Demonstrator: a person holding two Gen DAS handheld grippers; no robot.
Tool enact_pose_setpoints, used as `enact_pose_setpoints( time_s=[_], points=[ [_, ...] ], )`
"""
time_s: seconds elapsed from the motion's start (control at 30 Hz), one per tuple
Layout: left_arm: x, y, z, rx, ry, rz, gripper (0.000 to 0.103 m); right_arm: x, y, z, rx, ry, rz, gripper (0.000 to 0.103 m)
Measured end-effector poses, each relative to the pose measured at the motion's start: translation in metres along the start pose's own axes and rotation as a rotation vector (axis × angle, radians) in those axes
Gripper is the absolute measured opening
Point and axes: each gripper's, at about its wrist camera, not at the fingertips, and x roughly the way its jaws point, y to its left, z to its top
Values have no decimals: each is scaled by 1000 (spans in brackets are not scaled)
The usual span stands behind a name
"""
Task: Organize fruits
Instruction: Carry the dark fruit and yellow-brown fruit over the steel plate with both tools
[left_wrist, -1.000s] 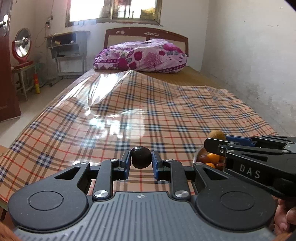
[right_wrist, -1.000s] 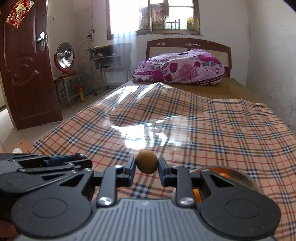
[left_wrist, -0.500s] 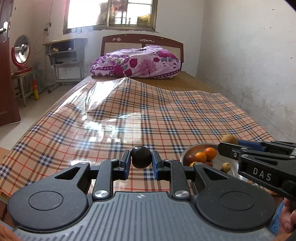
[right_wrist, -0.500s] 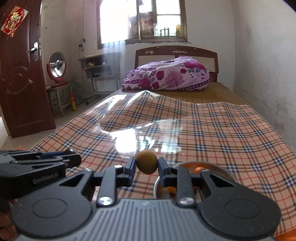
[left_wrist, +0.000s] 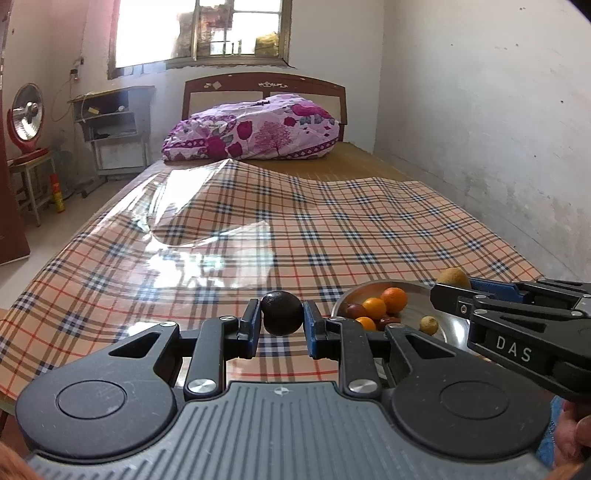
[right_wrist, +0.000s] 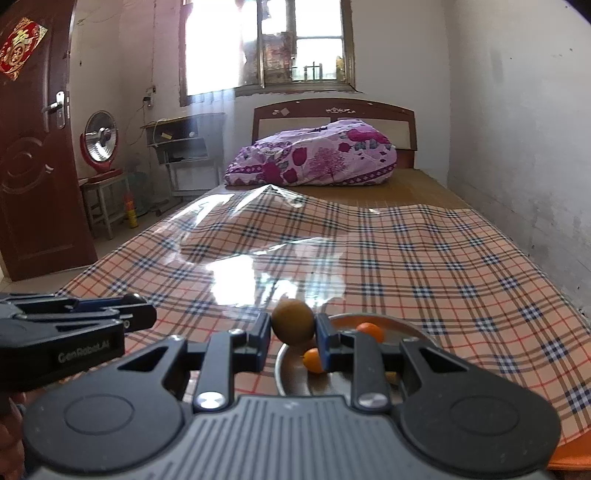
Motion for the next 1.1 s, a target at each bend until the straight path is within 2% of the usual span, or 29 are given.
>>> enact_pose_setpoints(
  time_s=[0.9,1.1],
  points=[
    [44,-32,-8,57,75,-123,25,7,-68,-18,84,-2,-138,27],
    [60,-42,-12,70,103,-152,25,21,-77,-29,101,46,-153,27]
  ],
)
